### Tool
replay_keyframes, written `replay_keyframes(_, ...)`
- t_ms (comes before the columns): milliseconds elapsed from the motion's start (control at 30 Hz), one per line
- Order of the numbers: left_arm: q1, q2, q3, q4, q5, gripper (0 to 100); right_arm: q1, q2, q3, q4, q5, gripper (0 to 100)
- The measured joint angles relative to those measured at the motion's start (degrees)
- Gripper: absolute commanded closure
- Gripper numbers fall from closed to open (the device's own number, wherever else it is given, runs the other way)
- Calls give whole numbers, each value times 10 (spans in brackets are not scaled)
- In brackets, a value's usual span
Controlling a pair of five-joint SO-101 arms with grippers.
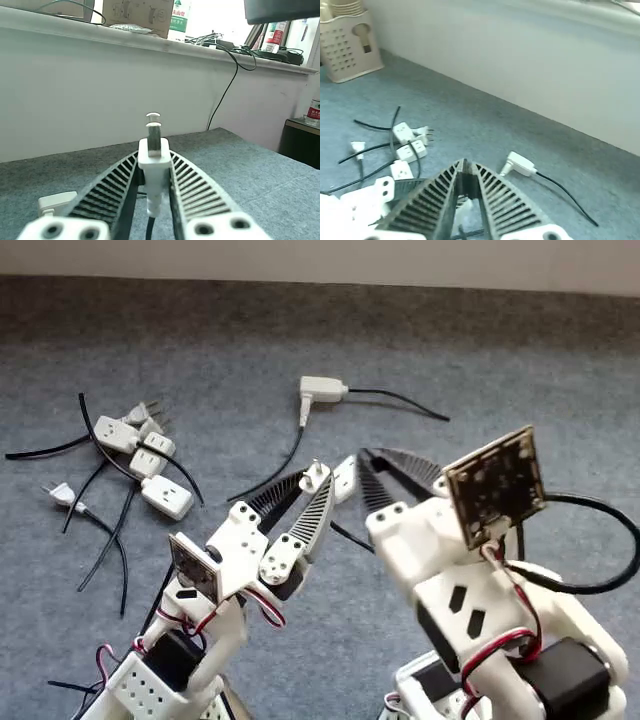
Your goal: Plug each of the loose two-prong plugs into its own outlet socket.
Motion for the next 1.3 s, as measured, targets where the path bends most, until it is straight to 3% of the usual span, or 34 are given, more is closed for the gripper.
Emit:
replay_keyframes(233, 0, 0, 0, 0, 0, 995, -116, 2, 85, -77, 3, 991)
replay_keyframes(600, -3, 1, 0, 0, 2, 995, -127, 5, 265, -233, 55, 991)
replay_keyframes(800, -4, 3, 0, 1, 3, 995, -85, 4, 308, -280, 91, 991)
replay_keyframes(1067, 1, 5, 0, 2, 4, 995, 36, -1, 388, -372, 125, 991)
replay_keyframes(1300, 2, 7, 0, 4, 4, 995, 76, -3, 424, -394, 145, 991)
